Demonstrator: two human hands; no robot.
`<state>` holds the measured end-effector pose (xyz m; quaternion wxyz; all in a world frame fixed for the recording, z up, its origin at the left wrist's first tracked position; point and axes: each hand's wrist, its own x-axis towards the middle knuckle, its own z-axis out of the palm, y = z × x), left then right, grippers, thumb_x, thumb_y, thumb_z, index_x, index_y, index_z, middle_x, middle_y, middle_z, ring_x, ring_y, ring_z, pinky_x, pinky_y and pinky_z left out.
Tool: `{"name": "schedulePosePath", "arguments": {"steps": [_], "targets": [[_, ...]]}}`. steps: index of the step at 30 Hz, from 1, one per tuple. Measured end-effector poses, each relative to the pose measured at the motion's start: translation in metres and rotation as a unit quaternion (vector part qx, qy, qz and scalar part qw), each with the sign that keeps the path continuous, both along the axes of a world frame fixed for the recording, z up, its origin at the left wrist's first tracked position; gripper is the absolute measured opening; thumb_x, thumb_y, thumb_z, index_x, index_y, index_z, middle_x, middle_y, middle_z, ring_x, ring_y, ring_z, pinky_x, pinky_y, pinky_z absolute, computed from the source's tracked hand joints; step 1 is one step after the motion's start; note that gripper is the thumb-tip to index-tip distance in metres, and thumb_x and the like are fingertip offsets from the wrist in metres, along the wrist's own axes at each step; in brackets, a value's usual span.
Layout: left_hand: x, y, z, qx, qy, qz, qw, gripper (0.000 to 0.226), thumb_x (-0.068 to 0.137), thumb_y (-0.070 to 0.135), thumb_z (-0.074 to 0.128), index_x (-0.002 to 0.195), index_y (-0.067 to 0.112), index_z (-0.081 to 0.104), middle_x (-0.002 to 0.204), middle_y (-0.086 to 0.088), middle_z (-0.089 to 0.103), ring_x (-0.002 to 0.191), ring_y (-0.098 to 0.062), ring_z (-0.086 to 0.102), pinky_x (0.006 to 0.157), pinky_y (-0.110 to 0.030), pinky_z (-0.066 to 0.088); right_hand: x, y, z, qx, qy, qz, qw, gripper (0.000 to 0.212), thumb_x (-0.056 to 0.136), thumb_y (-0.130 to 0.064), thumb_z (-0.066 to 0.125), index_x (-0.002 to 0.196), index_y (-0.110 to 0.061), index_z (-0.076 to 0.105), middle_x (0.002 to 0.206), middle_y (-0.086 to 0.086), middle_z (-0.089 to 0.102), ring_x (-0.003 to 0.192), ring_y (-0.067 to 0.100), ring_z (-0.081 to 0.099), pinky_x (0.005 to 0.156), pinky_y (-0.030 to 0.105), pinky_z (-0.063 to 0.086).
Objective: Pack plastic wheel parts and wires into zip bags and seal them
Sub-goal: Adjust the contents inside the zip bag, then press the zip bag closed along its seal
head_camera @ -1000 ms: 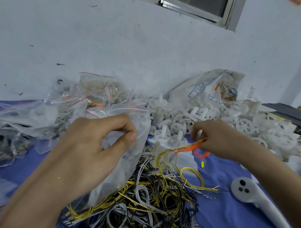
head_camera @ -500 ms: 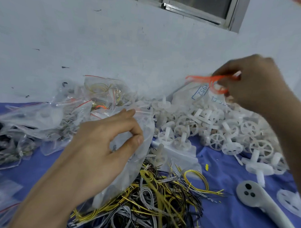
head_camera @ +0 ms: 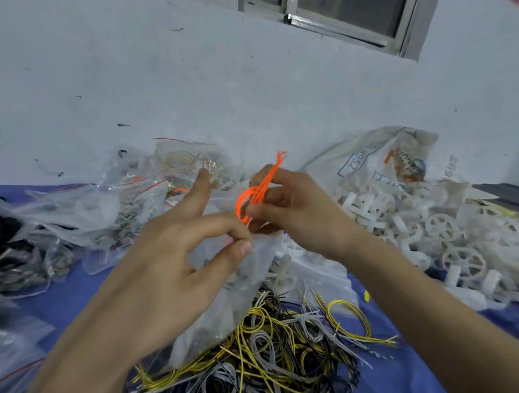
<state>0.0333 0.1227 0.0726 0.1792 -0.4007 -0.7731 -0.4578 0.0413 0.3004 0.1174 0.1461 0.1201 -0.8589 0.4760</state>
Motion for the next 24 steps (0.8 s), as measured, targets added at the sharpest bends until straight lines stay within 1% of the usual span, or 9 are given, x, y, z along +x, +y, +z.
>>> {"name": "schedulePosePath", "arguments": {"steps": [2, 4, 7, 9, 12, 15, 18, 21, 24], "targets": [[-0.002, -0.002, 0.001, 0.009, 0.018, -0.003, 1.000, 0.031, 0.070, 0.061, 0.046, 0.083, 0.041, 0.064, 0.150, 0.018, 0.030, 0.137, 0.012, 0.017, 0.100, -0.022, 0.031, -0.003, 0.004, -0.001, 0.275, 0.033, -0.038, 0.960, 0.015, 0.085, -0.006, 0.064, 0.099, -0.010, 0.061, 0.094, 0.012, 0.070, 0.083, 0.024, 0.065, 0.083, 0.037, 0.051], [-0.003, -0.003, 0.002, 0.011, 0.046, -0.022, 0.999, 0.027, 0.075, 0.056, 0.048, 0.083, 0.036, 0.064, 0.135, 0.032, 0.046, 0.134, 0.014, 0.023, 0.098, -0.018, 0.033, -0.005, 0.004, 0.002, 0.451, 0.055, -0.063, 0.888, 0.031, 0.088, -0.022, 0.062, 0.119, -0.025, 0.057, 0.111, -0.003, 0.068, 0.098, 0.014, 0.059, 0.088, 0.026, 0.042], [-0.007, -0.010, 0.004, 0.029, 0.072, -0.004, 0.997, 0.022, 0.079, 0.050, 0.049, 0.085, 0.034, 0.062, 0.120, 0.042, 0.052, 0.122, 0.015, 0.042, 0.097, -0.012, 0.038, -0.005, 0.009, 0.017, 0.559, 0.145, -0.099, 0.810, 0.034, 0.092, -0.033, 0.044, 0.125, -0.038, 0.052, 0.104, -0.006, 0.063, 0.114, 0.017, 0.043, 0.087, 0.029, 0.025], [-0.008, -0.019, 0.010, 0.057, 0.078, 0.027, 0.995, 0.021, 0.081, 0.048, 0.050, 0.084, 0.033, 0.064, 0.109, 0.037, 0.061, 0.106, 0.017, 0.054, 0.085, -0.006, 0.043, -0.003, 0.021, 0.028, 0.579, 0.174, -0.096, 0.791, 0.039, 0.087, -0.025, 0.036, 0.116, -0.036, 0.059, 0.095, -0.011, 0.059, 0.116, 0.018, 0.037, 0.085, 0.030, 0.019], [-0.007, -0.031, 0.027, 0.029, 0.145, 0.076, 0.986, 0.021, 0.084, 0.043, 0.051, 0.078, 0.028, 0.064, 0.088, 0.019, 0.064, 0.079, 0.009, 0.059, 0.064, -0.007, 0.042, -0.001, 0.031, 0.037, 0.521, 0.148, -0.031, 0.840, 0.025, 0.089, -0.013, 0.053, 0.104, -0.027, 0.066, 0.092, -0.020, 0.061, 0.110, 0.016, 0.038, 0.081, 0.023, 0.017], [-0.013, -0.038, 0.057, -0.022, 0.194, 0.074, 0.978, 0.024, 0.087, 0.038, 0.059, 0.079, 0.016, 0.066, 0.078, 0.005, 0.061, 0.071, -0.012, 0.058, 0.066, -0.029, 0.046, 0.005, 0.039, 0.055, 0.432, 0.160, -0.020, 0.888, 0.010, 0.090, -0.012, 0.062, 0.094, -0.018, 0.069, 0.087, -0.010, 0.068, 0.097, 0.010, 0.044, 0.084, 0.023, 0.031], [-0.019, -0.053, 0.093, -0.033, 0.223, 0.066, 0.972, 0.016, 0.083, 0.035, 0.068, 0.081, 0.019, 0.067, 0.076, 0.007, 0.061, 0.076, -0.008, 0.059, 0.070, -0.019, 0.051, 0.019, 0.040, 0.074, 0.342, 0.235, -0.050, 0.908, 0.008, 0.089, -0.010, 0.062, 0.093, -0.015, 0.067, 0.085, -0.015, 0.066, 0.086, 0.006, 0.054, 0.084, 0.021, 0.042], [-0.020, -0.065, 0.102, -0.049, 0.187, 0.048, 0.980, 0.012, 0.077, 0.038, 0.066, 0.075, 0.027, 0.065, 0.095, 0.004, 0.056, 0.089, -0.006, 0.061, 0.078, -0.012, 0.051, 0.033, 0.039, 0.080, 0.291, 0.217, -0.015, 0.932, 0.014, 0.086, -0.009, 0.066, 0.085, -0.023, 0.063, 0.087, -0.013, 0.067, 0.086, 0.006, 0.062, 0.084, 0.014, 0.047], [-0.026, -0.070, 0.093, -0.123, 0.091, 0.067, 0.986, 0.014, 0.081, 0.036, 0.062, 0.075, 0.023, 0.064, 0.105, -0.001, 0.064, 0.088, -0.012, 0.065, 0.084, -0.031, 0.054, 0.042, 0.040, 0.075, 0.259, 0.172, 0.015, 0.950, 0.015, 0.083, -0.006, 0.069, 0.081, -0.021, 0.065, 0.090, 0.000, 0.067, 0.084, 0.012, 0.064, 0.087, 0.024, 0.050]]}}
